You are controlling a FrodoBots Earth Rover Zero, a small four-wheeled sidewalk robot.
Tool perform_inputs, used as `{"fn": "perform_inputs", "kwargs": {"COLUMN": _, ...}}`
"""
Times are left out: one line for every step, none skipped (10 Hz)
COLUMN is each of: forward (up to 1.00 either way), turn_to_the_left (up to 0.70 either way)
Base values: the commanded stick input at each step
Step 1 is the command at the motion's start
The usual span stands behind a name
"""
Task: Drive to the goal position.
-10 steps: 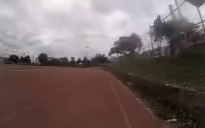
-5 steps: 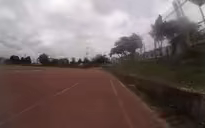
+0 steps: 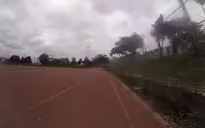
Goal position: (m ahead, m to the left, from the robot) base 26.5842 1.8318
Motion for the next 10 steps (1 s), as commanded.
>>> {"fn": "perform_inputs", "kwargs": {"forward": 0.7, "turn_to_the_left": 0.0}}
{"fn": "perform_inputs", "kwargs": {"forward": 0.7, "turn_to_the_left": 0.0}}
{"fn": "perform_inputs", "kwargs": {"forward": 0.7, "turn_to_the_left": 0.0}}
{"fn": "perform_inputs", "kwargs": {"forward": 0.7, "turn_to_the_left": 0.0}}
{"fn": "perform_inputs", "kwargs": {"forward": 0.7, "turn_to_the_left": 0.0}}
{"fn": "perform_inputs", "kwargs": {"forward": 0.7, "turn_to_the_left": -0.14}}
{"fn": "perform_inputs", "kwargs": {"forward": 0.7, "turn_to_the_left": -0.22}}
{"fn": "perform_inputs", "kwargs": {"forward": 0.7, "turn_to_the_left": -0.27}}
{"fn": "perform_inputs", "kwargs": {"forward": 0.7, "turn_to_the_left": -0.26}}
{"fn": "perform_inputs", "kwargs": {"forward": 0.7, "turn_to_the_left": -0.24}}
